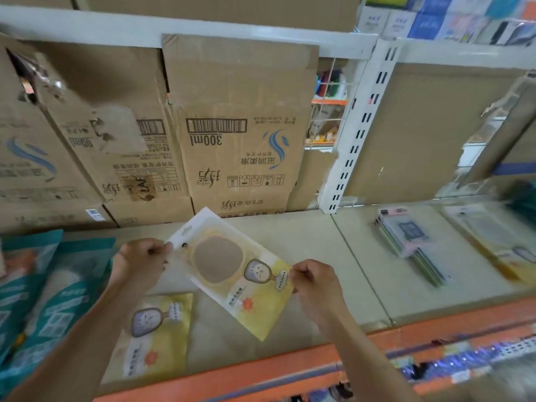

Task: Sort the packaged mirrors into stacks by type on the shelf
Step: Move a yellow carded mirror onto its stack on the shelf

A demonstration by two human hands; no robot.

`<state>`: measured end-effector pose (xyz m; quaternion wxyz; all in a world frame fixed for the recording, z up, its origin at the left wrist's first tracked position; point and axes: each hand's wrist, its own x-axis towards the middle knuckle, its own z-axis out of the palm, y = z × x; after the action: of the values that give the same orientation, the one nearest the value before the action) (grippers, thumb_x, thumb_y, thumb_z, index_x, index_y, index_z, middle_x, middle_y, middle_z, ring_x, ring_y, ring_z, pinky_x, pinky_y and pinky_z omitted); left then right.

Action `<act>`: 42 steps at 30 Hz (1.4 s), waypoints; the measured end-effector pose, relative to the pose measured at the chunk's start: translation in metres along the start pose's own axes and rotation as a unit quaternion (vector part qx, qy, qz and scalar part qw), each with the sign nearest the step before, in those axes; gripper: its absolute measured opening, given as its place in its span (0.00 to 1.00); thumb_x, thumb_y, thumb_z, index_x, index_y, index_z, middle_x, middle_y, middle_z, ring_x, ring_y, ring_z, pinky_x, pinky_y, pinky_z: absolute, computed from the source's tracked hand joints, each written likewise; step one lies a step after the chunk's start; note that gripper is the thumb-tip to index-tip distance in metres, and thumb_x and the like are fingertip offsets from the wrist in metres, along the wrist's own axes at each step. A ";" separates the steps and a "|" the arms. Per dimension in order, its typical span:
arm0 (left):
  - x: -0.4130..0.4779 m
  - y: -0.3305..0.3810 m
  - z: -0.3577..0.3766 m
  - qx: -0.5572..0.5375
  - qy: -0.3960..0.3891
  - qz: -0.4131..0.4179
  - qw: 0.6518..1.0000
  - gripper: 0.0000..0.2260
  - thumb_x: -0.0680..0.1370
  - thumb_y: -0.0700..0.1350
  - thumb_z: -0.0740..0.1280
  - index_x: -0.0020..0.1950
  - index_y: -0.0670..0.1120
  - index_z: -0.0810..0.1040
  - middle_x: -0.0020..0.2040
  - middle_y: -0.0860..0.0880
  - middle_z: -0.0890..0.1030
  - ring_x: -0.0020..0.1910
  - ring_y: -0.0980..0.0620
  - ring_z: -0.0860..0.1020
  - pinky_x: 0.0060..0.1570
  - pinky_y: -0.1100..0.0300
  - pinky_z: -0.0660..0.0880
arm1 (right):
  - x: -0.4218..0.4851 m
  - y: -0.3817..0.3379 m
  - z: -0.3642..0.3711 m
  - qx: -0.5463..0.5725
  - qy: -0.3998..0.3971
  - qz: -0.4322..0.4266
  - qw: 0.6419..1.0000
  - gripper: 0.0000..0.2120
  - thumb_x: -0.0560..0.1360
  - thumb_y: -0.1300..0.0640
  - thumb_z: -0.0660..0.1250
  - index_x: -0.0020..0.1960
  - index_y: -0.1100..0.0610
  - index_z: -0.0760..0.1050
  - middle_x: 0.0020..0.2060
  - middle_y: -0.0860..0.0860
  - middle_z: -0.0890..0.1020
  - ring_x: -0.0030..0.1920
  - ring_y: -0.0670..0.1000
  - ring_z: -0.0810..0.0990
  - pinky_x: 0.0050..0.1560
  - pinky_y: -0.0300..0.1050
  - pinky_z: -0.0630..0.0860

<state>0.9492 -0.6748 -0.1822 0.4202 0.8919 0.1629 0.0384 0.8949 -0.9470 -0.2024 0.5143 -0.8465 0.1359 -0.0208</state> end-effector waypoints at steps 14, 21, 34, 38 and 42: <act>-0.008 0.056 0.053 -0.078 -0.104 0.049 0.990 0.07 0.77 0.46 0.68 0.38 0.50 0.79 0.36 0.47 0.80 0.35 0.50 0.77 0.41 0.56 0.76 | -0.043 0.024 -0.061 0.092 0.096 0.062 0.989 0.09 0.76 0.66 0.62 0.39 0.60 0.77 0.30 0.52 0.81 0.28 0.41 0.76 0.31 0.37 0.74; -0.034 0.096 0.103 -0.071 -0.147 0.079 0.983 0.07 0.77 0.46 0.68 0.39 0.49 0.80 0.35 0.48 0.80 0.33 0.52 0.76 0.40 0.59 0.74 | -0.063 0.057 -0.112 0.094 0.144 0.085 0.981 0.09 0.76 0.65 0.64 0.39 0.58 0.79 0.33 0.53 0.81 0.34 0.50 0.77 0.37 0.45 0.74; -0.104 0.173 0.195 -0.067 -0.212 0.137 0.965 0.09 0.76 0.44 0.68 0.36 0.46 0.80 0.33 0.48 0.78 0.32 0.51 0.75 0.39 0.61 0.71 | -0.097 0.113 -0.222 0.123 0.191 0.105 0.968 0.10 0.77 0.62 0.64 0.38 0.57 0.77 0.29 0.49 0.79 0.28 0.41 0.75 0.31 0.35 0.70; -0.123 0.193 0.220 -0.066 -0.217 0.153 0.962 0.09 0.76 0.44 0.68 0.36 0.46 0.79 0.33 0.48 0.78 0.32 0.50 0.75 0.37 0.61 0.71 | -0.102 0.132 -0.251 0.117 0.198 0.119 0.966 0.08 0.78 0.61 0.64 0.40 0.58 0.78 0.33 0.53 0.81 0.32 0.46 0.77 0.35 0.39 0.73; -0.136 0.211 0.245 -0.067 -0.224 0.164 0.958 0.09 0.76 0.44 0.69 0.36 0.47 0.79 0.32 0.47 0.78 0.31 0.50 0.75 0.37 0.60 0.71 | -0.107 0.149 -0.277 0.105 0.196 0.122 0.967 0.07 0.78 0.59 0.63 0.43 0.58 0.79 0.34 0.51 0.81 0.28 0.39 0.75 0.31 0.33 0.71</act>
<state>0.9250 -1.0241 -0.1699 0.4930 0.8616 -0.0872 -0.0835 0.7128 -1.2241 -0.1914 0.5621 -0.7443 0.3335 -0.1376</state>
